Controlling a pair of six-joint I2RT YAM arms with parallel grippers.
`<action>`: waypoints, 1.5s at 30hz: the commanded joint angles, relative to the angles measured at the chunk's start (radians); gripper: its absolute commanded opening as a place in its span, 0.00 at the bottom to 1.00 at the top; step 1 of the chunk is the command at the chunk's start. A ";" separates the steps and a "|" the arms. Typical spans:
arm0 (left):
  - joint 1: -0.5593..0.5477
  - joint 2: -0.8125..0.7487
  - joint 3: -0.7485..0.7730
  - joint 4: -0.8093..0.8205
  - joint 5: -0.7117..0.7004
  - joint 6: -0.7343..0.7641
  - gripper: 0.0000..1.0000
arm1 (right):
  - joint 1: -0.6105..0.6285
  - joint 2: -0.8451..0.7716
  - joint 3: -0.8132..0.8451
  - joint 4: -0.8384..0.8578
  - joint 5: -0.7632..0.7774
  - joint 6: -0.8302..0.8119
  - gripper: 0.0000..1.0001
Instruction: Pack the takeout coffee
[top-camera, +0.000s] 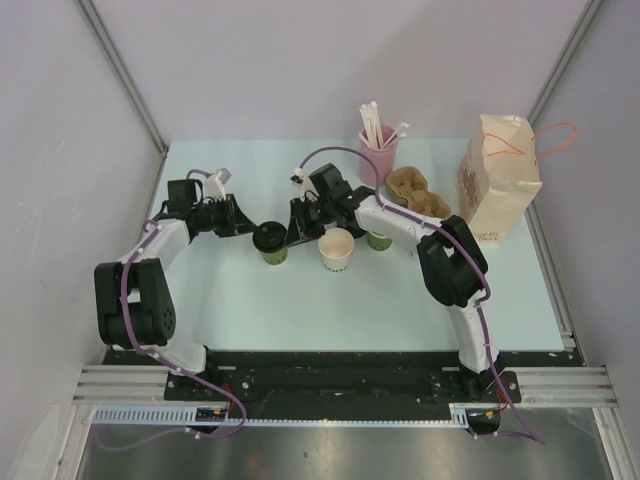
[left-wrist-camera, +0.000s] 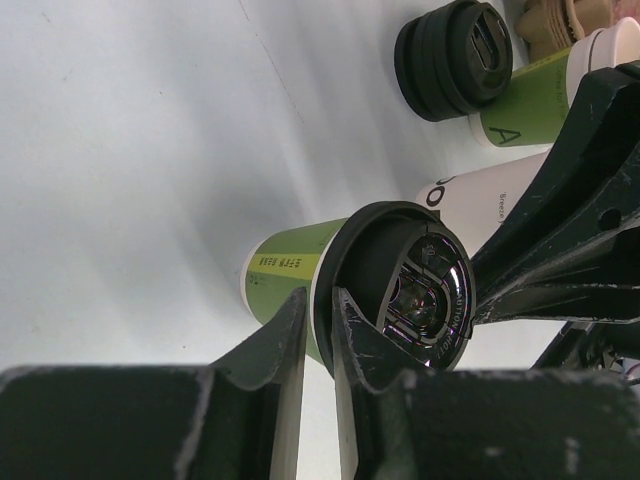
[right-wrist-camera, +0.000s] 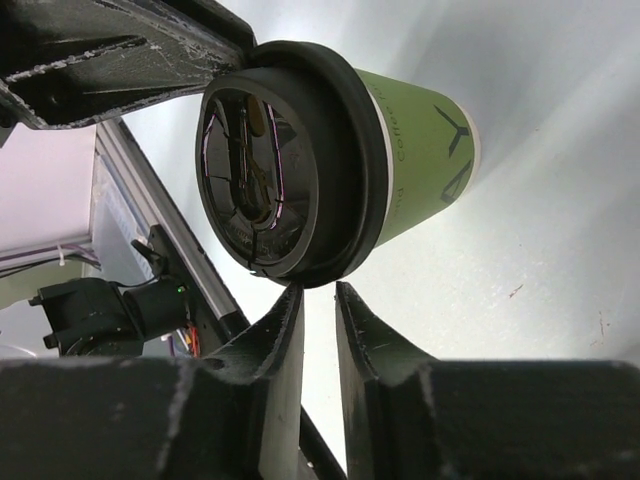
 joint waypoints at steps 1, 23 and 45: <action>-0.015 -0.009 0.002 -0.118 -0.048 0.056 0.21 | 0.004 -0.001 -0.036 -0.054 0.195 -0.034 0.24; -0.002 -0.047 0.102 -0.119 -0.045 0.020 0.40 | -0.011 -0.326 -0.045 -0.079 0.575 -0.217 0.47; -0.002 -0.167 0.165 -0.165 -0.243 0.030 0.64 | -0.330 0.036 0.384 -0.493 0.049 -1.137 0.53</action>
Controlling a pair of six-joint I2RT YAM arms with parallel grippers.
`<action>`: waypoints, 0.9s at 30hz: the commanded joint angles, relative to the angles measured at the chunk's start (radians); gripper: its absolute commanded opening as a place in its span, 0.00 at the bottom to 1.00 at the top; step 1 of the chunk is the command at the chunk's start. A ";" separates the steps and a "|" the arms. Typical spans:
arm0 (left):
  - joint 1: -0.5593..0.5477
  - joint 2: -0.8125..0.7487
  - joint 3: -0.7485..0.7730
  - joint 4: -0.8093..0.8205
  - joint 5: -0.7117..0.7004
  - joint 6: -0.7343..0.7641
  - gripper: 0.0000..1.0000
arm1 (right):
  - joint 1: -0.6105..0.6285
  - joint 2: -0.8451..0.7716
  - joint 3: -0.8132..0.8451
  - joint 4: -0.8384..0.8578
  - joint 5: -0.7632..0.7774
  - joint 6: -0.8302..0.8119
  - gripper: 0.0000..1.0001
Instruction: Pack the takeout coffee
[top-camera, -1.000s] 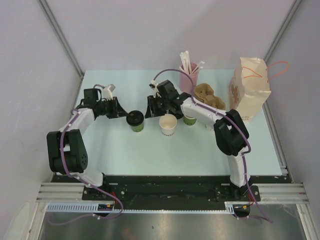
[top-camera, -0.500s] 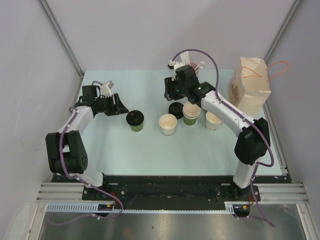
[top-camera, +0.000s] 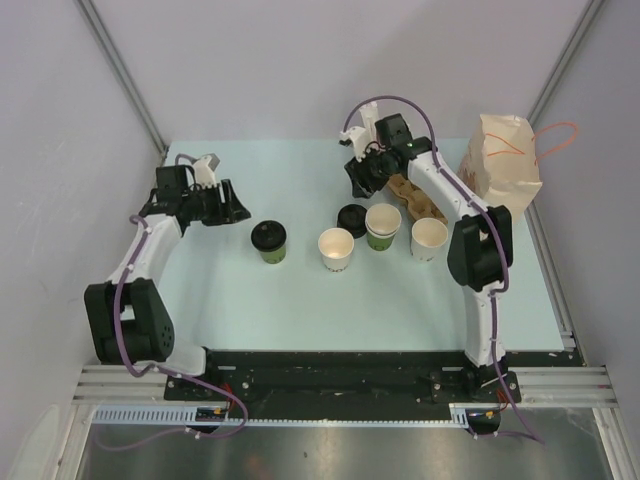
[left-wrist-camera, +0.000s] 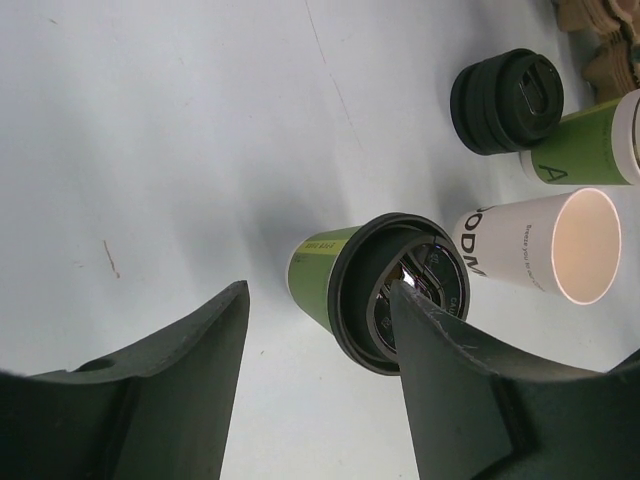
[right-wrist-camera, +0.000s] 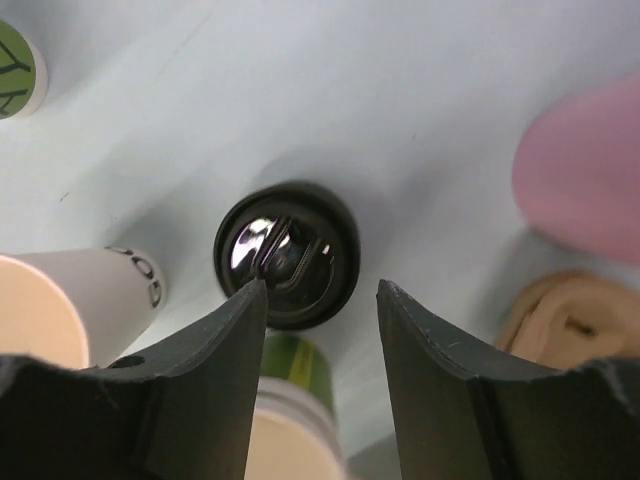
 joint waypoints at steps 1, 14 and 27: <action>-0.002 -0.079 0.038 -0.025 -0.041 0.034 0.64 | -0.012 0.119 0.230 -0.199 -0.170 -0.263 0.53; -0.003 -0.101 0.031 -0.036 -0.119 0.062 0.66 | -0.005 0.344 0.463 -0.389 -0.244 -0.455 0.60; -0.008 -0.081 0.035 -0.036 -0.127 0.058 0.66 | 0.008 0.400 0.447 -0.359 -0.182 -0.477 0.45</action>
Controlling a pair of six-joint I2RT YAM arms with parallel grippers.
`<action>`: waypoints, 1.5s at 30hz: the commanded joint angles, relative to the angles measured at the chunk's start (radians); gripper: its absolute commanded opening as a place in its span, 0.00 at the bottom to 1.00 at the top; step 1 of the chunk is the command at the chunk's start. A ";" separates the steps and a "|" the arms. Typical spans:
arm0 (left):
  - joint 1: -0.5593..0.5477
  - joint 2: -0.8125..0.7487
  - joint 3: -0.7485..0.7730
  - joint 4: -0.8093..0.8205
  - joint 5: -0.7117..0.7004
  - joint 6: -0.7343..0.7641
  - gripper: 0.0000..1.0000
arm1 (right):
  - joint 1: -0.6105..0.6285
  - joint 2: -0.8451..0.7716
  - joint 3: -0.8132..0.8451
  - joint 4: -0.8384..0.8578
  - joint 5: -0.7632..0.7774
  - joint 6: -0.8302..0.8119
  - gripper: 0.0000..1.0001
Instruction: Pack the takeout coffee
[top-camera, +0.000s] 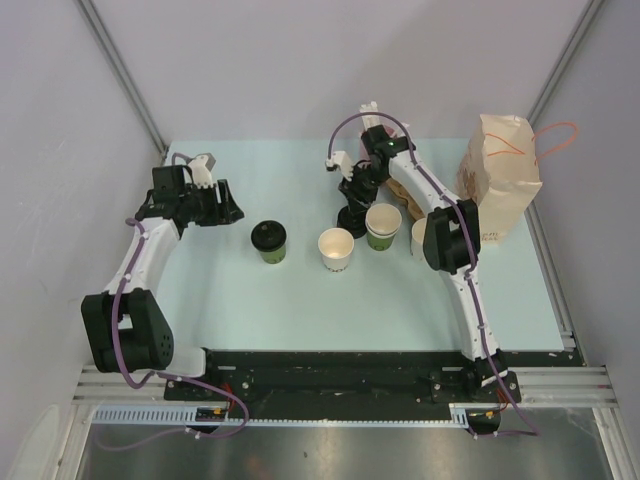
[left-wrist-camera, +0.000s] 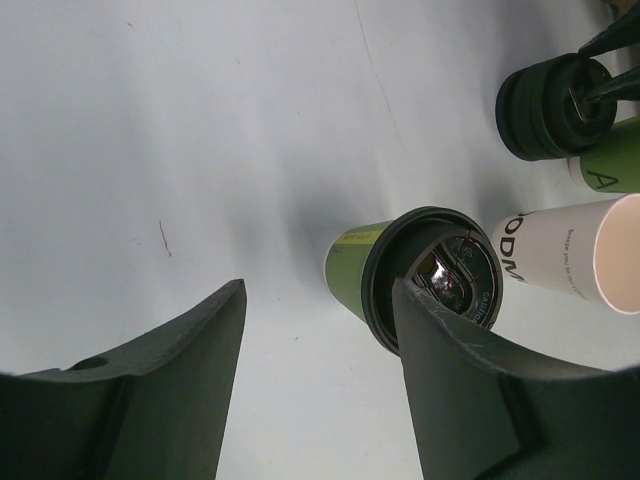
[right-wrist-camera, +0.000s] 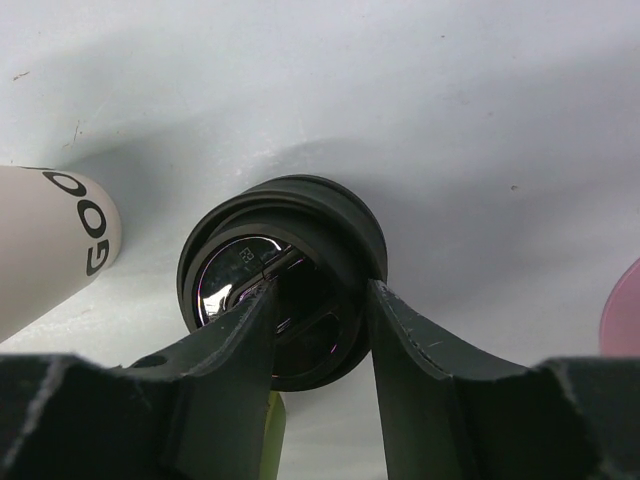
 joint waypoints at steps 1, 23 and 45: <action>-0.007 -0.016 0.034 0.007 -0.010 0.026 0.66 | 0.015 0.013 0.006 0.022 0.018 -0.017 0.45; -0.007 -0.014 0.047 0.002 -0.016 0.032 0.66 | 0.022 -0.266 -0.332 0.384 0.127 0.153 0.00; -0.058 -0.077 0.080 -0.009 -0.082 0.018 0.63 | 0.089 -0.525 -0.472 0.502 0.317 0.655 0.00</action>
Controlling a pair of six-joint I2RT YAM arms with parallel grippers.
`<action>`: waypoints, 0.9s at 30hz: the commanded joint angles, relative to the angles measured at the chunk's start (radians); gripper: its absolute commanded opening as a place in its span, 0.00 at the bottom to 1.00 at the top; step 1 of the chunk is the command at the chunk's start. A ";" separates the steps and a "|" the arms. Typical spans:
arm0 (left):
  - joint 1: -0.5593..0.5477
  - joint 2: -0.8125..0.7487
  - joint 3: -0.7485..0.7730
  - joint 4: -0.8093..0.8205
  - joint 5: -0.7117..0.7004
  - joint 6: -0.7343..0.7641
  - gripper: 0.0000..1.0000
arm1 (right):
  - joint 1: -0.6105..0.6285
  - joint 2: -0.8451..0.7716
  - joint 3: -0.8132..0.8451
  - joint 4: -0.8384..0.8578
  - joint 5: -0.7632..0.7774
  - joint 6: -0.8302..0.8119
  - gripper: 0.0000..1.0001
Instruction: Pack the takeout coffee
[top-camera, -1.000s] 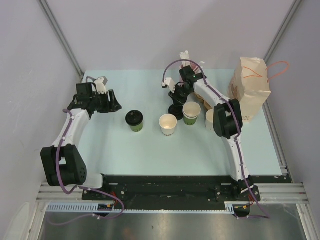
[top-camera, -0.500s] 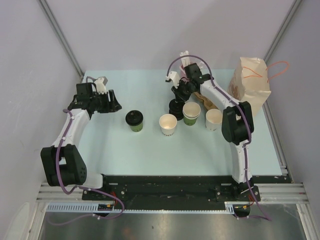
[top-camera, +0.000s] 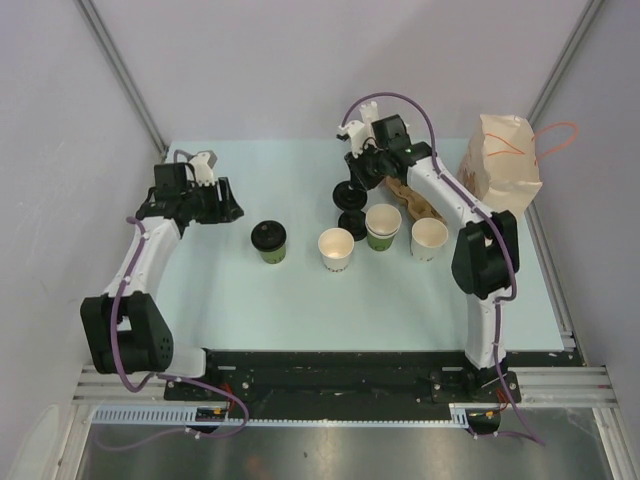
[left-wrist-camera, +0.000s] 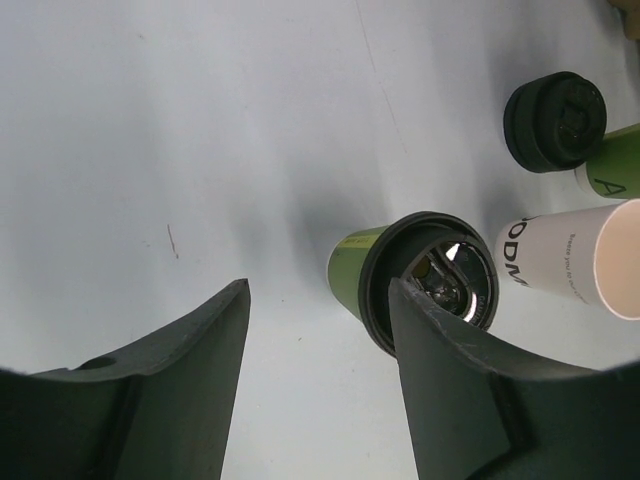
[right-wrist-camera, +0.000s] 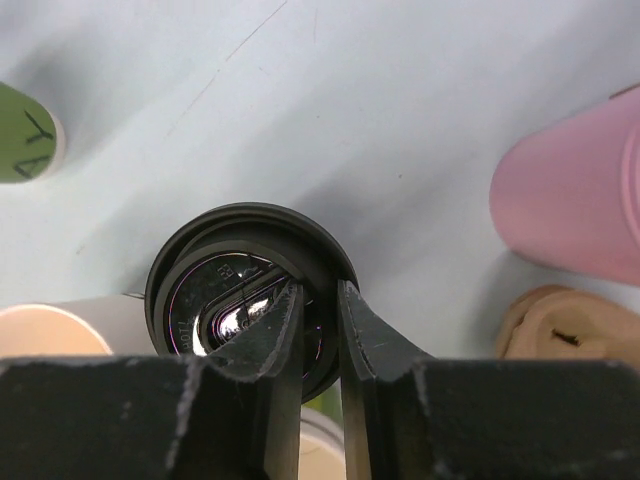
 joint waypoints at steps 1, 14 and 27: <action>-0.058 -0.088 0.068 0.005 -0.064 0.016 0.63 | 0.083 -0.153 -0.059 0.043 0.156 0.234 0.00; -0.314 -0.050 0.109 -0.029 0.047 -0.156 0.58 | 0.221 -0.392 -0.441 0.109 0.418 0.461 0.00; -0.463 0.132 0.128 -0.028 0.015 -0.193 0.51 | 0.295 -0.371 -0.489 0.190 0.450 0.498 0.00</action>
